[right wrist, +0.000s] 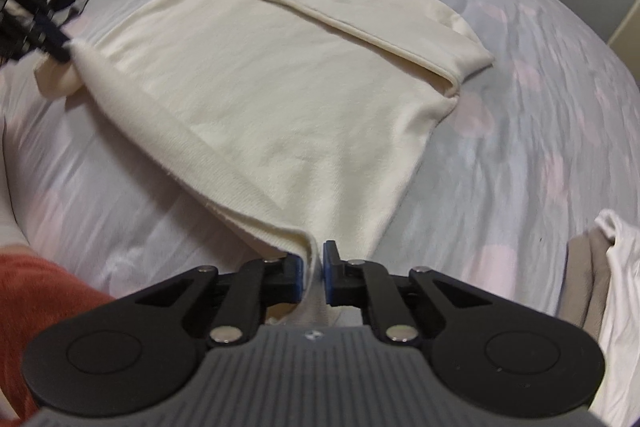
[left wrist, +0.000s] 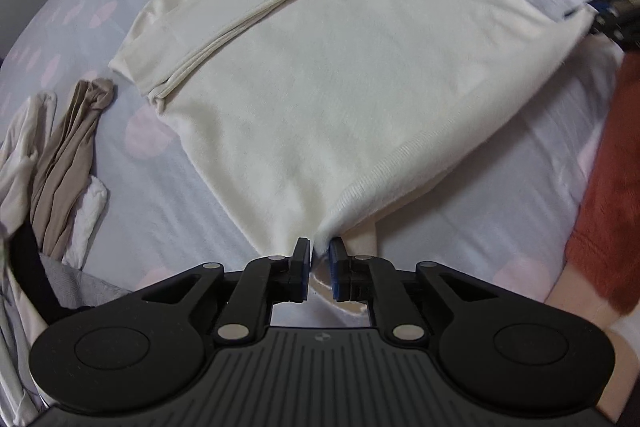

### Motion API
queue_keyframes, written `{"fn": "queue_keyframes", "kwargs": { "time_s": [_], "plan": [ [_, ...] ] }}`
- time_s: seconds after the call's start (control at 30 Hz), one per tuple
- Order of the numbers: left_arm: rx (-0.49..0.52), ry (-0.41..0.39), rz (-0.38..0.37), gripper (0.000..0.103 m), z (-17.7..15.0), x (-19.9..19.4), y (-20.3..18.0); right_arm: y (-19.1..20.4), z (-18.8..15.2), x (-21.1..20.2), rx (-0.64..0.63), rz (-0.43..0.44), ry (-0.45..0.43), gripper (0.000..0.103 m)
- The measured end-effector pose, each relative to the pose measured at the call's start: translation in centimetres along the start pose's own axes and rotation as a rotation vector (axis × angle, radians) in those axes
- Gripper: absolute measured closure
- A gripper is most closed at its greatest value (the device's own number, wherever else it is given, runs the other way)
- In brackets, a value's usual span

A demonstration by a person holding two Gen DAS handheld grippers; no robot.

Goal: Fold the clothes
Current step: 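Lift the hem with both grippers and fold it over toward the collar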

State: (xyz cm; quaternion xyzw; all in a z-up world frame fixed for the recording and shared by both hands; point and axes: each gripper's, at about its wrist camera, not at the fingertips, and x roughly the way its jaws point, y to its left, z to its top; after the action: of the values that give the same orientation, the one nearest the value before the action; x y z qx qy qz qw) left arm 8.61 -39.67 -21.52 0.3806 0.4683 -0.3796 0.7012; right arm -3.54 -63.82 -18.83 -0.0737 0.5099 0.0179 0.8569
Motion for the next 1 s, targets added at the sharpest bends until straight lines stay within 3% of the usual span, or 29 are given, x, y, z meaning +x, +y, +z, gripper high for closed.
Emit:
{"fn": "queue_keyframes", "kwargs": {
  "time_s": [0.47,0.63,0.77,1.0],
  "plan": [
    [0.143,-0.005,-0.028,0.080,-1.4,0.4,-3.1,-1.1,-0.1,-0.3,0.100,-0.002,-0.051,0.092],
    [0.168,0.052,0.015,0.079,-0.6,1.6,-4.6,-1.5,-0.3,-0.4,0.118,0.005,-0.065,0.092],
    [0.140,0.088,0.033,0.095,-0.4,1.7,-4.5,-1.7,-0.5,-0.6,0.128,0.005,-0.074,0.092],
    [0.075,-0.002,0.104,0.097,-1.3,-1.8,-2.7,-1.4,-0.9,-1.6,0.070,0.038,-0.088,0.090]
  ]
}}
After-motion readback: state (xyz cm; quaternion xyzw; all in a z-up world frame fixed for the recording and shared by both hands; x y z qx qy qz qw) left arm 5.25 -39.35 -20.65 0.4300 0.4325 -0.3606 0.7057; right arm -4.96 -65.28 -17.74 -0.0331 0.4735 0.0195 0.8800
